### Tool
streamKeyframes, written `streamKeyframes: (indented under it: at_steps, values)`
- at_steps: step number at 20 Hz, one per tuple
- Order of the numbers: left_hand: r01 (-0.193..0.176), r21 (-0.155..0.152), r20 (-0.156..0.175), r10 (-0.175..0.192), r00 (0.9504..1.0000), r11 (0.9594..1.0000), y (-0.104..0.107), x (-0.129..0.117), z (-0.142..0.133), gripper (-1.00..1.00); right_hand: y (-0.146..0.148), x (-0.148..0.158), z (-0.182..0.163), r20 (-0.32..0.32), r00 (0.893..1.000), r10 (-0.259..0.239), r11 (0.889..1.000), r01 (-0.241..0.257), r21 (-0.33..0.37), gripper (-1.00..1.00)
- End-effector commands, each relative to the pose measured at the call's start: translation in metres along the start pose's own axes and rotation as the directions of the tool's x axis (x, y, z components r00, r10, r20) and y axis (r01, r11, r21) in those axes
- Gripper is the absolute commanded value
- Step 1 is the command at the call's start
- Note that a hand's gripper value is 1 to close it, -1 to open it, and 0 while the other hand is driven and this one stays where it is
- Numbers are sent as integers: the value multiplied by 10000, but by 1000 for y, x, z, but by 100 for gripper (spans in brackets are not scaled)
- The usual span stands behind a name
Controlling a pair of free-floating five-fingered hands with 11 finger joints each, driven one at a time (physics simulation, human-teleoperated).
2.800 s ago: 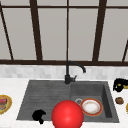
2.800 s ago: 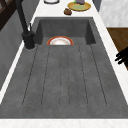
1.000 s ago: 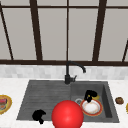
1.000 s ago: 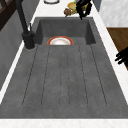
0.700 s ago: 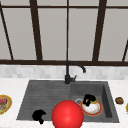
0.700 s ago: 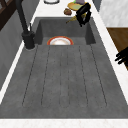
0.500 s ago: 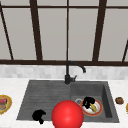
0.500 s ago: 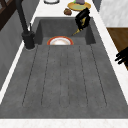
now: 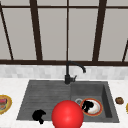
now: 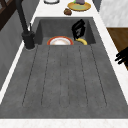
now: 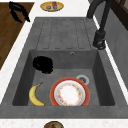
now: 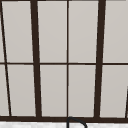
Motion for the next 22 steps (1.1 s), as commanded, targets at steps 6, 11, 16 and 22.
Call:
streamKeyframes:
  at_steps: [6, 11, 16, 22]
  values:
    - [0, 0, 0, 0, 10000, 10000, 0, 0, 0, 0, 27, -13, -5, -412, 9990, 162, 9855, -230, -1683, -100]
    - [0, 0, 0, 0, 10000, 10000, 0, 0, 0, 0, 26, -3, 7, -881, 9862, 1404, 9684, -1553, -1953, -100]
    - [0, 0, 0, 0, 10000, 10000, 0, 0, 0, 0, 27, -6, 8, -708, 9911, 1129, 9804, -1227, -1542, -100]
    - [0, 0, 0, 0, 10000, 10000, 0, 0, 0, 0, 2, -5, 33, -379, 9754, 2173, 9547, -2205, -1999, -100]
